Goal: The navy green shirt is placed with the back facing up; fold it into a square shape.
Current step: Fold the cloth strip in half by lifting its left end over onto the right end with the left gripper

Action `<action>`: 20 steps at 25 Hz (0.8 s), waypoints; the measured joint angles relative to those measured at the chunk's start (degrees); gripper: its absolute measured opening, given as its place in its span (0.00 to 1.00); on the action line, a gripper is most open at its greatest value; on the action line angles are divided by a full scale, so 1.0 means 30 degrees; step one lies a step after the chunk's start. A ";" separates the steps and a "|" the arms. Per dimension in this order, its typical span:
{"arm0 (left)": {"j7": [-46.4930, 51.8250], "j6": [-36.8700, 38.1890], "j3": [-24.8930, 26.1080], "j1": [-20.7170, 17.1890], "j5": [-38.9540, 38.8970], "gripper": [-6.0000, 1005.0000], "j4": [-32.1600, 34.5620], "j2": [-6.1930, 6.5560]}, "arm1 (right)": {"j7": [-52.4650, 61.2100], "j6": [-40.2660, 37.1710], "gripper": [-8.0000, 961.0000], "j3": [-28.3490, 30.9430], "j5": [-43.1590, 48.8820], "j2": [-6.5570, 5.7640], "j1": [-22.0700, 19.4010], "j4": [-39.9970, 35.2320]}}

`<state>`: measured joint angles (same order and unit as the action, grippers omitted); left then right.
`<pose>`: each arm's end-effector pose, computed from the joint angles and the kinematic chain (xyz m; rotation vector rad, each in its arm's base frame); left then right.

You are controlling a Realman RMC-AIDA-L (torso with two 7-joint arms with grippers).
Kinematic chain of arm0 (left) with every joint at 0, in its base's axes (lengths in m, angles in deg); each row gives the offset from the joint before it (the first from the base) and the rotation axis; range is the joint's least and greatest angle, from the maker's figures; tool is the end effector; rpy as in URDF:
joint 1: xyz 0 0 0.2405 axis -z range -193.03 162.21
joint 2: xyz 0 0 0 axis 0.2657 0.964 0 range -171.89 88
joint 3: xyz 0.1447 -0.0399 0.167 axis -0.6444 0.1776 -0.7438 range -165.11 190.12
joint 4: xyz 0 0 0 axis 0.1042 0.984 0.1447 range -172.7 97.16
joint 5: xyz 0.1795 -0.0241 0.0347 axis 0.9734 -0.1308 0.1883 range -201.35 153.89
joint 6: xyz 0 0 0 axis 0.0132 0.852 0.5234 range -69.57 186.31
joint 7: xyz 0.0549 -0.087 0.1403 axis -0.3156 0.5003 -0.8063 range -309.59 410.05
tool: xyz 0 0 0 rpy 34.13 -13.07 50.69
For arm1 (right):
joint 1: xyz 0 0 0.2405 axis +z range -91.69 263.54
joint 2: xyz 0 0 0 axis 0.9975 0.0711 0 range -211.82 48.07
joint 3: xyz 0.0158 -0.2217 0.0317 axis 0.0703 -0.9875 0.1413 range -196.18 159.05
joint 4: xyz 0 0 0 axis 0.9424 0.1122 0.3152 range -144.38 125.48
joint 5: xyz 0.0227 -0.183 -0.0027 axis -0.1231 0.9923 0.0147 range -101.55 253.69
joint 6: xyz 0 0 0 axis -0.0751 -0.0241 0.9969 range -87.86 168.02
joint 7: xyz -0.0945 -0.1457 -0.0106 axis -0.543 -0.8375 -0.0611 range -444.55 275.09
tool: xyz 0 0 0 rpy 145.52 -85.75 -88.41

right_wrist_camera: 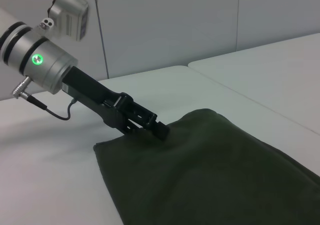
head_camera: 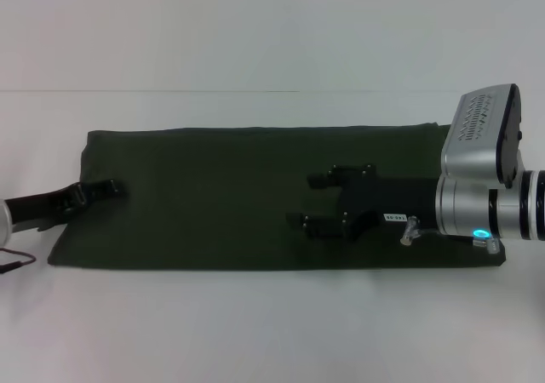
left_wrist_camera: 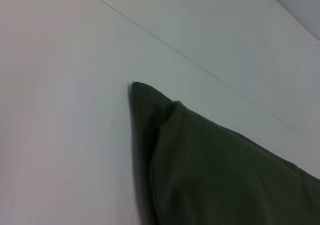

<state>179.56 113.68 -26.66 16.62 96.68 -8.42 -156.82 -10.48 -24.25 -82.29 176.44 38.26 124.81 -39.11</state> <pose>-0.3071 0.3614 0.0099 -1.8178 -1.7344 -0.5394 0.1750 0.3487 -0.0724 -2.7392 0.4180 0.4841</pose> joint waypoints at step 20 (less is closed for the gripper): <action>-0.0125 0.0459 -0.0013 0.0277 -0.0031 0.62 0.0517 -0.0228 | 0.0092 -0.0048 0.82 0.0001 -0.0019 -0.0001 -0.0042 -0.0077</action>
<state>179.18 115.06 -26.69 17.45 96.59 -6.86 -157.51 -10.21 -24.40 -82.28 176.38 38.26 124.69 -39.34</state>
